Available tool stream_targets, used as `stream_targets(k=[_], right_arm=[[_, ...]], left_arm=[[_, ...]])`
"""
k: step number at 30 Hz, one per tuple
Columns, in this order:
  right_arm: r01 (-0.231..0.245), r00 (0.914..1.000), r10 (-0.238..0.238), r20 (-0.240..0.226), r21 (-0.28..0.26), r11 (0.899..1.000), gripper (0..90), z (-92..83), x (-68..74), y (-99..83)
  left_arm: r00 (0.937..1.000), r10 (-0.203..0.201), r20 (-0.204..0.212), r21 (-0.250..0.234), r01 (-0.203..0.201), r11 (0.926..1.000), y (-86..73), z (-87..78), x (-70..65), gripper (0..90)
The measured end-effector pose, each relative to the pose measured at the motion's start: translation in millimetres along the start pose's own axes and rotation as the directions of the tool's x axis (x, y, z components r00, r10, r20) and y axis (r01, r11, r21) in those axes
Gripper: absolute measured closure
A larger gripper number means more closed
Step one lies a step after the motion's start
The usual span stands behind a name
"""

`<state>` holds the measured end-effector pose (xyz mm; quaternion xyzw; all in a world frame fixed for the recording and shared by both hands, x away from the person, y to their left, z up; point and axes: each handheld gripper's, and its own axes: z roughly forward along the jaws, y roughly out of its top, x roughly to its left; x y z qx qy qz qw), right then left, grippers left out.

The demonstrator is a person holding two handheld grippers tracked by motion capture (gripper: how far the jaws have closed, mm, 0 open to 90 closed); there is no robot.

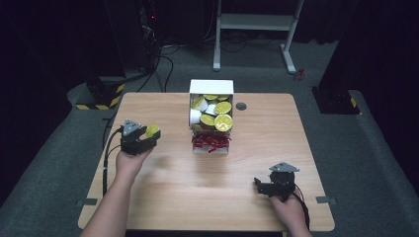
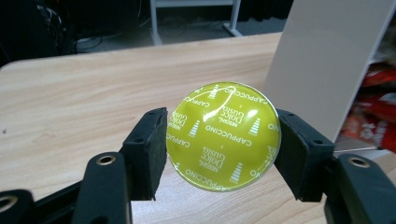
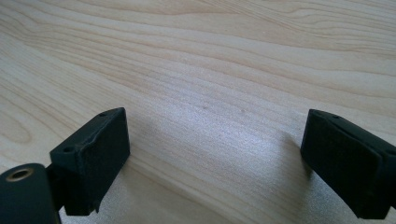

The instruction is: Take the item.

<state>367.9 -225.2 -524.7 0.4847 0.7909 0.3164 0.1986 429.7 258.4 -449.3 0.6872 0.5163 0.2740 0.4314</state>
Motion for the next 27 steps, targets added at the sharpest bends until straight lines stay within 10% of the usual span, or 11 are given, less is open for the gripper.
stream_targets(k=[27], right_arm=[[0.004, 1.0, -0.004, 0.0, -0.001, 1.0, 8.1, 0.1, -0.2, -0.1]], left_arm=[[0.9984, 0.046, -0.034, 0.153, -0.04, 0.9874, -25.0, 53.0, -10.7, 39.6]])
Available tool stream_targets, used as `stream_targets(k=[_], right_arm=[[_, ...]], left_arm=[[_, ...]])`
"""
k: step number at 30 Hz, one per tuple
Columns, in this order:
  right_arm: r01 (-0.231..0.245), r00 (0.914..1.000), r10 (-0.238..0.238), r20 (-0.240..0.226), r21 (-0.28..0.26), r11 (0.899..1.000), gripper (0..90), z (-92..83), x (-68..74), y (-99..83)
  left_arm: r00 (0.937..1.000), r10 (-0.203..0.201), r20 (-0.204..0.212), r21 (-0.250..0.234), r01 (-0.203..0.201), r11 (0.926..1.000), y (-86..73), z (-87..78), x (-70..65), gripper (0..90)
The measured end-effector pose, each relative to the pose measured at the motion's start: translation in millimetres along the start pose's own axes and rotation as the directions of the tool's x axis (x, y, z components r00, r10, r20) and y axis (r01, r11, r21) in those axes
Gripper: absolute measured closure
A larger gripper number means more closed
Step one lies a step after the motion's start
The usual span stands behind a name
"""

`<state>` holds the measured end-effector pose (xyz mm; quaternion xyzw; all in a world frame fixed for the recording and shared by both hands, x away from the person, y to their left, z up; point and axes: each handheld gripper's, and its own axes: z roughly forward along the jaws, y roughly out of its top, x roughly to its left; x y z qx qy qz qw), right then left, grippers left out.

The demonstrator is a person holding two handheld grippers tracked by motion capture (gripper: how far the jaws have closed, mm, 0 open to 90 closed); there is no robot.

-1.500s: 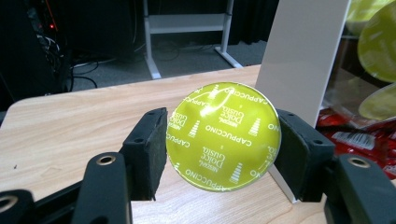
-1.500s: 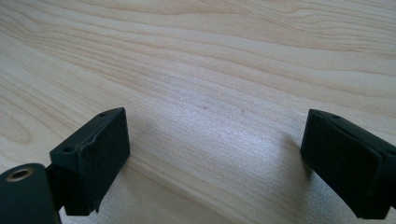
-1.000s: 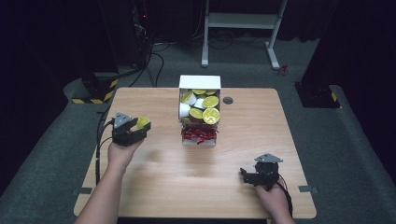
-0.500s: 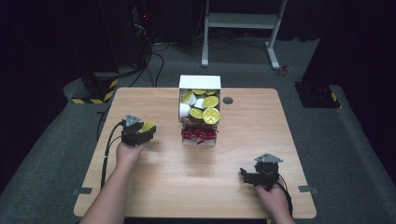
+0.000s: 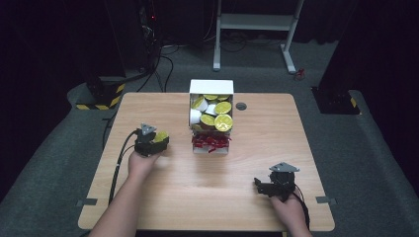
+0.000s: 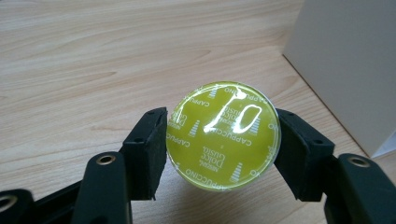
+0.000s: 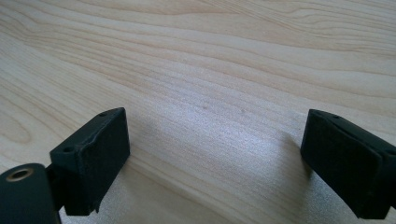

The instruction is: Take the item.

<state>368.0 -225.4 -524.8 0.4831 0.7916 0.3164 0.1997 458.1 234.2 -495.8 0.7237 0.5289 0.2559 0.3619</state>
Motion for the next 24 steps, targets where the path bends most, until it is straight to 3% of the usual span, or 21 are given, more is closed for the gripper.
stream_targets(k=[9, 17, 21, 24], right_arm=[[0.0, 1.0, 0.0, 0.0, 0.0, 1.0, 8.0, 0.0, 0.0, 0.0], [0.0, 1.0, 0.0, 0.0, 0.0, 1.0, 8.0, 0.0, 0.0, 0.0], [0.0, 1.0, 0.0, 0.0, 0.0, 1.0, 8.0, 0.0, 0.0, 0.0], [-0.004, 1.0, 0.004, -0.001, 0.001, 1.0, 8.1, -0.1, 0.2, 0.1]], left_arm=[[0.9993, 0.032, -0.017, 0.038, -0.032, 0.9988, -5.2, 14.1, -5.8, 39.6], [0.9974, 0.059, -0.042, 0.029, -0.058, 0.9979, -6.7, 19.6, -10.0, 39.5], [0.9976, 0.052, -0.045, 0.027, -0.051, 0.9984, -6.5, 20.3, -11.2, 39.4], [0.9996, 0.022, -0.017, 0.031, -0.021, 0.9993, -5.6, 19.6, -10.5, 34.7]])
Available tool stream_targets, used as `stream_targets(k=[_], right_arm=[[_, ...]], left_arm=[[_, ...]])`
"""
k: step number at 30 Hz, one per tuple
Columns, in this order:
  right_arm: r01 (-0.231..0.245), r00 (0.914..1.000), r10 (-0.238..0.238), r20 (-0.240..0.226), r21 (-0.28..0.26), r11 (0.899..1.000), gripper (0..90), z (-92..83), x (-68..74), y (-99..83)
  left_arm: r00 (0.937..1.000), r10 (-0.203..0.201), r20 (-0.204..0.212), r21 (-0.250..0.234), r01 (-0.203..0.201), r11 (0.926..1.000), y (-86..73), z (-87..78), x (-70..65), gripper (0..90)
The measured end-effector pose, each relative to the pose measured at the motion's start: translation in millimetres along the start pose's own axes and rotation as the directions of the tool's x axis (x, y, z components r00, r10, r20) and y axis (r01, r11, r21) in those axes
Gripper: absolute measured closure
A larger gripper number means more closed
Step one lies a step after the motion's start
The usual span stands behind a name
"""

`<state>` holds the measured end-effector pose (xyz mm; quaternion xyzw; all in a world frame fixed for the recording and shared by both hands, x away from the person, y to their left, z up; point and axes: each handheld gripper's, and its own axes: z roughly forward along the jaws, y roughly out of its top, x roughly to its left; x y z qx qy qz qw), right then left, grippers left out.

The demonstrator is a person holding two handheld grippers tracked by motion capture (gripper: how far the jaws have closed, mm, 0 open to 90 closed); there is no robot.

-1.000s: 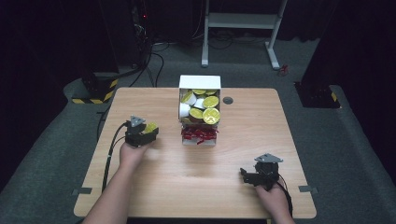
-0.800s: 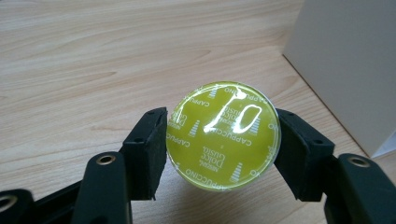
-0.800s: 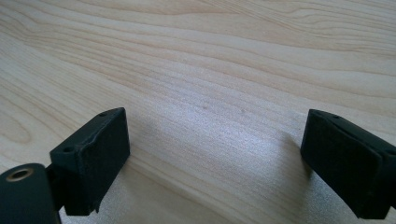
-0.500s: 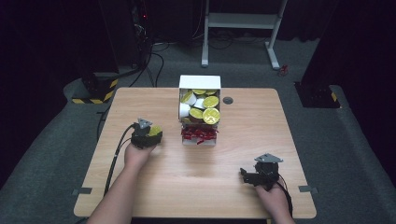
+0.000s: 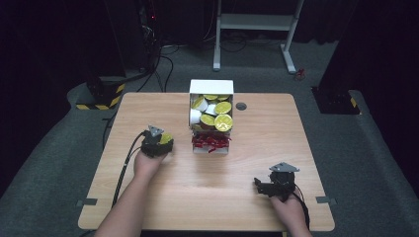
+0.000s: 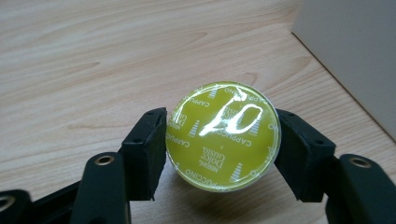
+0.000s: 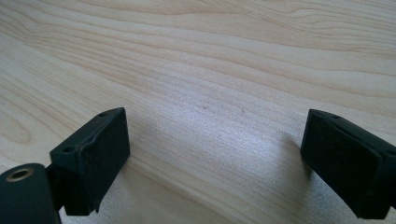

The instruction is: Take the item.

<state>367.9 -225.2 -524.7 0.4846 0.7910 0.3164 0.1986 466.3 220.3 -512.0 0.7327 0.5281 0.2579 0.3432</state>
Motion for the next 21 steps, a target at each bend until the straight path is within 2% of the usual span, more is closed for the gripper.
stream_targets(k=[2, 3, 8, 9, 13, 21], right_arm=[[0.0, 1.0, 0.0, 0.0, 0.0, 1.0, 8.1, 0.0, 0.0, 0.0], [0.0, 1.0, 0.0, 0.0, 0.0, 1.0, 8.0, 0.0, 0.0, 0.0], [0.0, 1.0, 0.0, 0.0, 0.0, 1.0, 8.0, 0.0, 0.0, 0.0], [0.0, 1.0, 0.0, 0.0, 0.0, 1.0, 8.0, 0.0, 0.0, 0.0], [0.0, 1.0, 0.0, 0.0, 0.0, 1.0, 8.1, 0.0, 0.0, 0.0], [0.003, 1.0, -0.003, 0.0, -0.001, 1.0, 8.1, 0.1, -0.1, 0.0]], left_arm=[[1.0, -0.002, 0.007, 0.005, 0.002, 1.0, 0.8, -1.3, 0.2, 28.5], [0.9995, -0.021, 0.023, 0.007, 0.021, 0.9998, 1.7, -3.0, 0.6, 26.6], [0.9989, -0.027, 0.039, -0.007, 0.027, 0.9996, 4.0, -8.1, 1.7, 22.8], [0.9978, -0.04, 0.052, -0.02, 0.041, 0.999, 5.0, -10.8, 1.8, 21.8], [0.9966, -0.041, 0.071, -0.021, 0.042, 0.9989, 6.4, -17.0, 1.6, 21.3], [0.9961, -0.028, 0.084, -0.03, 0.031, 0.9991, 8.7, -28.8, 1.8, 21.5]])
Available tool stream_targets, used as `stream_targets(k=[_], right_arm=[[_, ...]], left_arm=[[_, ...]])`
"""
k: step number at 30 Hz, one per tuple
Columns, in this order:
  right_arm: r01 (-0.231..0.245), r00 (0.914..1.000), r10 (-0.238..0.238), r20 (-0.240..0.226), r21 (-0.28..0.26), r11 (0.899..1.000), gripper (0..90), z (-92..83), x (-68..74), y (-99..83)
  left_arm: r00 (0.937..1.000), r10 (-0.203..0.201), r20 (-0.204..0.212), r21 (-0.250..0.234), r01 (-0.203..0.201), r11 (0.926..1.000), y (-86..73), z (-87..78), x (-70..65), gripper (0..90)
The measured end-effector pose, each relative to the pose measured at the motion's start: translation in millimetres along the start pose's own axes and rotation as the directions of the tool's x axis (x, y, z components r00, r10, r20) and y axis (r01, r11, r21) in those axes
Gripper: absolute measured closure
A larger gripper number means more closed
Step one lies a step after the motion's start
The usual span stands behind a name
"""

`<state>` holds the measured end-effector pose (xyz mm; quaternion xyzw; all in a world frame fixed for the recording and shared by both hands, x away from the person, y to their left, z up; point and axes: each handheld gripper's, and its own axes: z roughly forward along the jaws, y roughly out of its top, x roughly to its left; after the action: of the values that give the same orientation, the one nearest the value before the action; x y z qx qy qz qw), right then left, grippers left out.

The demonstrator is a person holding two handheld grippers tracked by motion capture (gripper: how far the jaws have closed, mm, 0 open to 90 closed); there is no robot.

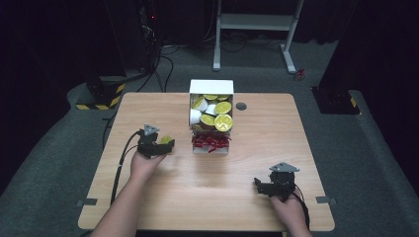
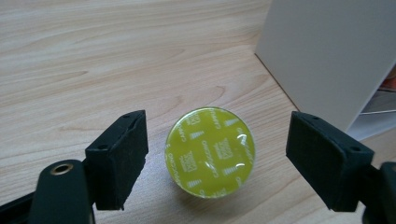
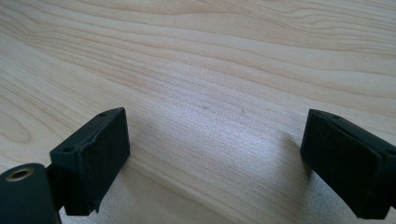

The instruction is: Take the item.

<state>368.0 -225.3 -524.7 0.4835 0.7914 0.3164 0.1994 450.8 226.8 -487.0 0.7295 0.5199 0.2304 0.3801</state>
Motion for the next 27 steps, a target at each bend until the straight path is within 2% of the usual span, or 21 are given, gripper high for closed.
stream_targets(k=[6, 8, 9, 10, 13, 14, 18, 19, 21, 22, 24, 26, 27], right_arm=[[0.001, 1.0, -0.001, 0.0, 0.0, 1.0, 8.1, 0.0, 0.0, 0.0], [-0.004, 1.0, 0.004, 0.0, 0.0, 1.0, 8.0, 0.0, 0.3, 0.0], [-0.004, 1.0, 0.004, 0.0, 0.0, 1.0, 8.0, 0.0, 0.3, 0.0], [-0.004, 1.0, 0.004, 0.0, 0.0, 1.0, 8.0, 0.0, 0.3, 0.0], [-0.004, 1.0, 0.004, 0.0, 0.0, 1.0, 8.1, 0.0, 0.3, 0.0], [-0.004, 1.0, 0.004, 0.0, 0.0, 1.0, 8.0, 0.0, 0.3, 0.0], [-0.002, 1.0, 0.002, 0.0, -0.001, 1.0, 8.0, 0.1, 0.1, 0.1], [-0.001, 1.0, 0.001, 0.0, -0.001, 1.0, 8.0, 0.1, 0.1, 0.0], [-0.002, 1.0, 0.002, 0.0, -0.001, 1.0, 8.0, 0.1, 0.2, 0.1], [-0.002, 1.0, 0.002, 0.0, -0.001, 1.0, 8.0, 0.1, 0.2, 0.1], [-0.001, 1.0, 0.001, 0.0, -0.001, 1.0, 8.0, 0.1, 0.1, 0.0], [-0.002, 1.0, 0.002, 0.0, -0.001, 1.0, 8.0, 0.1, 0.1, 0.0], [-0.002, 1.0, 0.002, 0.0, -0.001, 1.0, 8.0, 0.1, 0.1, 0.0]], left_arm=[[0.9997, -0.015, 0.021, -0.019, 0.015, 0.9997, 2.9, -11.5, 1.6, 21.6], [0.9984, -0.042, 0.037, -0.047, 0.044, 0.9979, -0.7, -20.2, 4.4, 23.0], [0.9984, -0.042, 0.037, -0.047, 0.044, 0.9979, -0.7, -20.2, 4.4, 23.0], [0.9978, -0.054, 0.038, -0.05, 0.055, 0.9972, -5.1, -24.8, 7.0, 23.0], [0.9984, -0.045, 0.034, -0.05, 0.047, 0.9976, -10.2, -30.6, 8.2, 23.0], [0.9986, -0.042, 0.032, -0.057, 0.043, 0.9975, -15.6, -37.2, 10.6, 22.9], [0.9979, -0.052, 0.04, -0.067, 0.054, 0.9963, -24.2, -49.2, 14.4, 22.7], [0.9985, -0.04, 0.037, -0.068, 0.042, 0.9968, -30.3, -57.0, 17.5, 22.4], [0.9986, -0.039, 0.036, -0.07, 0.042, 0.9967, -33.8, -60.9, 19.4, 21.9], [0.9973, -0.046, 0.057, -0.079, 0.05, 0.9956, -41.6, -68.6, 24.4, 20.7], [0.9969, -0.05, 0.06, -0.083, 0.055, 0.995, -45.8, -72.3, 26.6, 19.3], [0.9973, -0.05, 0.054, -0.062, 0.053, 0.9966, -59.6, -81.2, 33.5, 18.6], [0.9973, -0.05, 0.054, -0.062, 0.053, 0.9966, -59.6, -81.2, 33.5, 17.8]])
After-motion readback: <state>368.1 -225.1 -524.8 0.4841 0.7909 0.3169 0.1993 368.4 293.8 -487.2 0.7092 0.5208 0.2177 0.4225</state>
